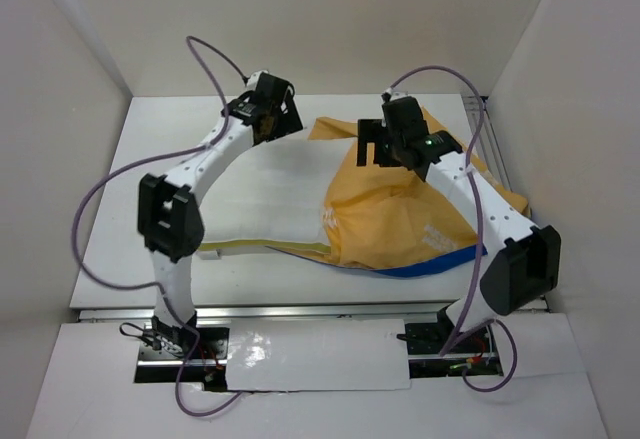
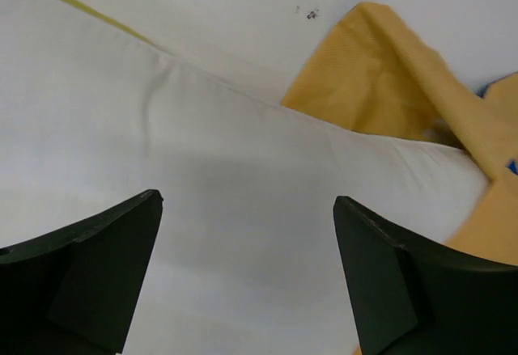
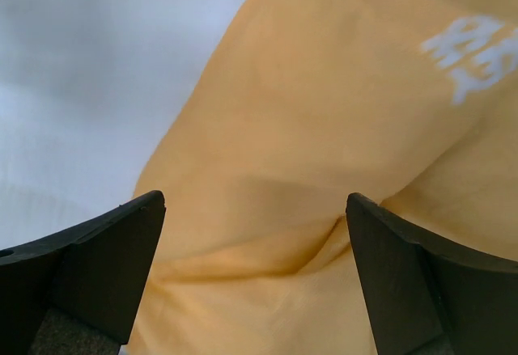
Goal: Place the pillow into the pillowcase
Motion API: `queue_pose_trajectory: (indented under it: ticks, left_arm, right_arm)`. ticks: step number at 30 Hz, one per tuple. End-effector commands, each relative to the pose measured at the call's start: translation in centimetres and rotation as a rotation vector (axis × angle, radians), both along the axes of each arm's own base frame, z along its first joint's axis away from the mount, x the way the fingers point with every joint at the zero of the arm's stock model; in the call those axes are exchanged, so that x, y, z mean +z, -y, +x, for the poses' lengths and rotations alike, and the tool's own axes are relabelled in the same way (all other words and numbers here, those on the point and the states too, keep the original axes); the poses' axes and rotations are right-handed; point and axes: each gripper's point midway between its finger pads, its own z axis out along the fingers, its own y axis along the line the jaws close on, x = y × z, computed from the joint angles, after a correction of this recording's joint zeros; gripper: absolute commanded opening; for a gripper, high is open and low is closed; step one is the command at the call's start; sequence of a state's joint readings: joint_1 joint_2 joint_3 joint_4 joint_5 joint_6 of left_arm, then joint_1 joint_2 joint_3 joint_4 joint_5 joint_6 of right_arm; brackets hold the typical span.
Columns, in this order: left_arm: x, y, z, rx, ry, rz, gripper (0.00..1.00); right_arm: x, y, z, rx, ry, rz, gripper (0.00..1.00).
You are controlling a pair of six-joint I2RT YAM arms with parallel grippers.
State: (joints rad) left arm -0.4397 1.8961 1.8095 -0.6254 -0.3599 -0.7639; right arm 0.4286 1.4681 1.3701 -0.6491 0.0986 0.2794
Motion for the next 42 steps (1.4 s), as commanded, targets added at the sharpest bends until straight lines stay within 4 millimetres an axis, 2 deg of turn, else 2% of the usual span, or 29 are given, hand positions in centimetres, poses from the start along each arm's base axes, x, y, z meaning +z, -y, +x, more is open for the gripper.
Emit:
queue_pose_trajectory:
  ticks: [1, 3, 4, 5, 6, 8, 9, 10, 11, 12, 15, 16, 17, 19, 20, 21, 23, 25, 26, 27, 28, 29, 33, 34, 36, 37, 38, 40, 42]
  left_arm:
    - [-8.3, 0.7, 1.1, -0.112, -0.238, 0.072, 1.0]
    - [-9.4, 1.8, 2.5, -0.149, -0.242, 0.063, 1.0]
    - [-10.5, 2.1, 2.7, -0.166, -0.261, 0.064, 1.0]
    - [-13.0, 2.4, 2.7, -0.174, -0.307, 0.067, 1.0]
    - [-13.8, 3.1, 2.8, -0.194, -0.319, 0.044, 1.0]
    - [-15.5, 3.4, 3.0, -0.217, -0.341, 0.02, 0.96]
    - [-17.0, 3.6, 2.3, -0.232, -0.375, 0.009, 0.84]
    - [-17.6, 3.5, 2.1, -0.231, -0.38, 0.01, 0.41]
    - [-18.1, 3.5, 2.0, -0.224, -0.385, 0.006, 0.13]
    - [-19.3, 3.2, 1.3, -0.222, -0.407, 0.012, 0.0]
    - [-20.0, 2.5, 1.0, -0.206, -0.376, 0.027, 0.0]
    - [-18.8, 2.2, 1.3, -0.194, -0.338, 0.035, 0.0]
    - [-18.4, 2.0, 1.2, -0.187, -0.32, 0.04, 0.0]
    - [-18.4, 1.4, 0.9, -0.174, -0.288, 0.048, 0.0]
    - [-16.9, 0.8, 1.2, -0.16, -0.248, 0.042, 0.0]
    - [-17.1, 0.6, 0.6, -0.153, -0.251, 0.037, 0.0]
    - [-14.7, 0.8, 1.0, -0.147, -0.18, 0.006, 0.0]
    - [-13.6, 0.6, 1.1, -0.141, -0.145, 0.003, 0.0]
    - [-12.4, 0.4, 1.1, -0.126, -0.117, -0.004, 0.0]
    - [-11.5, 0.2, 1.2, -0.118, -0.097, -0.001, 0.0]
    - [-10.7, 0.3, 1.3, -0.112, -0.083, -0.012, 0.0]
    - [-9.9, 0.1, 1.4, -0.104, -0.064, -0.01, 0.0]
    - [-5.9, 0.1, 1.0, -0.081, 0.015, -0.066, 0.0]
    - [-3.8, 0.4, 0.7, -0.086, 0.061, -0.077, 0.0]
    - [-2.2, 0.7, 0.0, -0.091, 0.108, -0.104, 0.0]
    - [-1.1, 1.1, -0.4, -0.102, 0.132, -0.114, 0.0]
    - [1.4, 1.5, -1.1, -0.116, 0.185, -0.136, 0.0]
    - [3.2, 1.3, -1.8, -0.097, 0.235, -0.15, 0.0]
    - [6.8, 1.0, -2.8, -0.088, 0.322, -0.172, 0.0]
  right_arm:
    - [0.9, 2.0, 5.1, -0.191, 0.093, -0.049, 1.0]
    - [0.2, 1.4, 6.9, -0.2, 0.101, -0.053, 1.0]
    - [-0.1, 1.2, 7.5, -0.2, 0.102, -0.052, 1.0]
    - [0.0, 1.3, 8.6, -0.204, 0.122, -0.052, 1.0]
    - [0.3, 0.7, 9.4, -0.193, 0.133, -0.035, 1.0]
    - [-1.8, -0.2, 11.0, -0.181, 0.096, -0.045, 1.0]
    - [-2.0, -0.4, 11.8, -0.189, 0.099, -0.051, 1.0]
    - [-2.9, -0.9, 13.5, -0.196, 0.096, -0.059, 1.0]
    - [-3.5, -1.2, 14.1, -0.195, 0.081, -0.067, 1.0]
    - [-4.1, -1.5, 14.8, -0.194, 0.073, -0.072, 1.0]
    - [-5.5, -3.0, 17.4, -0.183, 0.06, -0.054, 1.0]
    - [-4.3, -3.5, 18.5, -0.185, 0.092, -0.037, 1.0]
    - [-5.9, -3.5, 19.0, -0.191, 0.067, -0.058, 0.99]
    - [-5.8, -3.4, 19.7, -0.207, 0.077, -0.069, 0.94]
    - [-7.0, -3.3, 19.6, -0.206, 0.053, -0.082, 0.87]
    - [-6.9, -3.1, 19.6, -0.215, 0.052, -0.092, 0.85]
    - [-8.0, -2.7, 19.2, -0.222, 0.022, -0.118, 0.77]
    - [-9.2, -2.8, 18.6, -0.22, -0.003, -0.144, 0.5]
    - [-9.2, -3.1, 18.6, -0.207, -0.009, -0.132, 0.19]
    - [-9.3, -3.3, 18.5, -0.197, -0.014, -0.124, 0.04]
    - [-8.2, -4.3, 18.4, -0.176, 0.002, -0.102, 0.0]
    - [-7.1, -4.8, 18.5, -0.158, 0.017, -0.073, 0.0]
    - [-1.8, -11.0, 16.8, 0.071, 0.094, 0.045, 0.0]
    - [-0.1, -13.6, 15.8, 0.15, 0.121, 0.086, 0.0]
    - [2.1, -16.0, 14.4, 0.23, 0.148, 0.114, 0.0]
    - [3.5, -18.3, 12.6, 0.305, 0.163, 0.144, 0.0]
    - [5.0, -19.2, 11.5, 0.346, 0.184, 0.157, 0.0]
    - [6.6, -20.9, 9.8, 0.4, 0.207, 0.187, 0.0]
    - [8.7, -22.7, 7.9, 0.455, 0.243, 0.223, 0.0]
